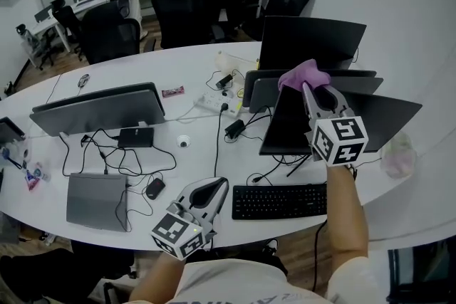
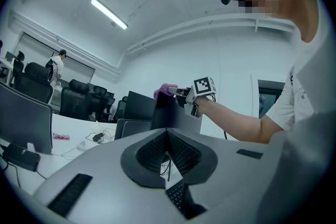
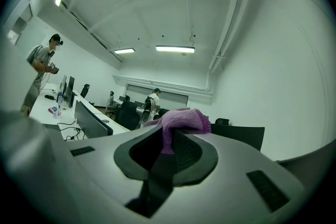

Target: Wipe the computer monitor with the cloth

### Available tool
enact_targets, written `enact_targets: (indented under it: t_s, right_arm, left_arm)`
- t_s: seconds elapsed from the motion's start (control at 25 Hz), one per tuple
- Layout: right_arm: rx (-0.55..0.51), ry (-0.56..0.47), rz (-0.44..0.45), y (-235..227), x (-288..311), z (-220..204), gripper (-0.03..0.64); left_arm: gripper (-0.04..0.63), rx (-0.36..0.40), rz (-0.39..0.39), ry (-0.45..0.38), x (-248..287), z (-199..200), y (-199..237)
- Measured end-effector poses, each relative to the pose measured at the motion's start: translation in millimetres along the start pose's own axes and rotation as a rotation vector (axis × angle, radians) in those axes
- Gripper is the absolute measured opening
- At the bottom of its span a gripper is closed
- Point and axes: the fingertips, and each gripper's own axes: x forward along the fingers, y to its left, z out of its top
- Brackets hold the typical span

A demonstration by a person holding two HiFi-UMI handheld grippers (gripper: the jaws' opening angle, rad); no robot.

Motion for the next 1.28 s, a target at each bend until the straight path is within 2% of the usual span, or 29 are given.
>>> enact_targets:
  t_s: [0.2, 0.44, 1.28]
  right_arm:
    - [-0.014, 0.020, 0.023, -27, -16, -6, 0.063]
    - [-0.016, 0.017, 0.050, -50, -24, -15, 0.063]
    - [-0.022, -0.013, 0.113, -123, -57, -35, 0.063]
  left_arm:
    - [0.009, 0.013, 0.003, -0.022, 25, 7, -29]
    - [0.009, 0.019, 0.041, -0.038, 44, 12, -45]
    - [0.009, 0.091, 0.091, -0.029, 116, 2, -108]
